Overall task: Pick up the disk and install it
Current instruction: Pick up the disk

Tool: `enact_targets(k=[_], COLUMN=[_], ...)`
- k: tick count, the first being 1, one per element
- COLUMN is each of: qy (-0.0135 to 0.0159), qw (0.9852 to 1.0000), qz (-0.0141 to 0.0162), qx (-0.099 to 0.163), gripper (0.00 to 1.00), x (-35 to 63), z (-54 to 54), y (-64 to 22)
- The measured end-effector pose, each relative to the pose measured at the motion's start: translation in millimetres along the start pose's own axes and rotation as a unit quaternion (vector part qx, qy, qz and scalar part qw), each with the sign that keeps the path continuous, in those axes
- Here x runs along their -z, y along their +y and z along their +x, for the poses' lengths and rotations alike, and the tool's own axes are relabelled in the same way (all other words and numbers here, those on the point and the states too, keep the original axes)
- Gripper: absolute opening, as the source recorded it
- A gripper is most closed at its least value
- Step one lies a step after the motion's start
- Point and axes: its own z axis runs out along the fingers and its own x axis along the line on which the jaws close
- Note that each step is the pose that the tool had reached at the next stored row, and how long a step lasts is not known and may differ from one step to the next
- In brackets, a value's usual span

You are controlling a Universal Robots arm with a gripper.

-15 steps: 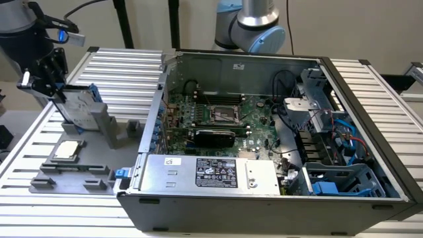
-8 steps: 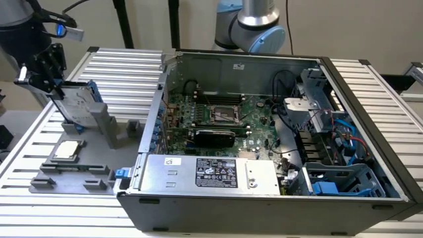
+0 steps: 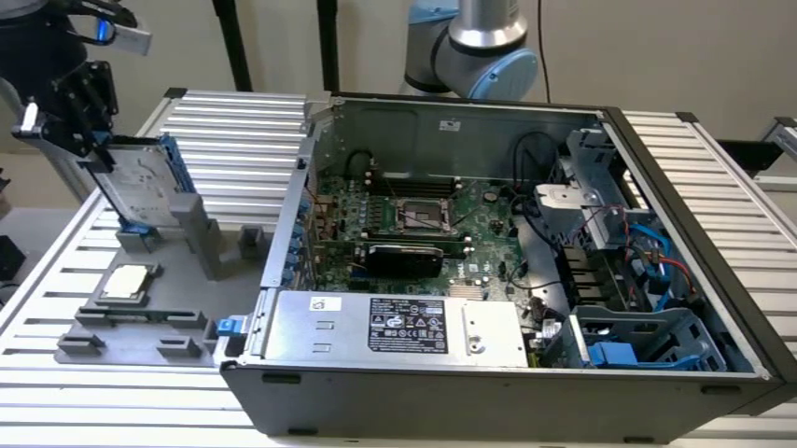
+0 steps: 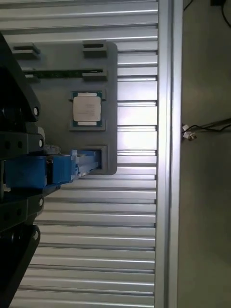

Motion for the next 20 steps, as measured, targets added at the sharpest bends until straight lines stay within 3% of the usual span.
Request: enact_targets(k=[10, 16, 20], qy=[0.0, 0.0, 0.0], qw=[1.0, 1.0, 1.0], qz=[-0.0001, -0.0002, -0.0004], qx=[0.0, 0.0, 0.0], gripper=[0.0, 0.0, 0.0], x=[45.4, 72.6, 90.8], z=[-2.8, -4.5, -5.7], y=[-7.9, -21.2, -35.7])
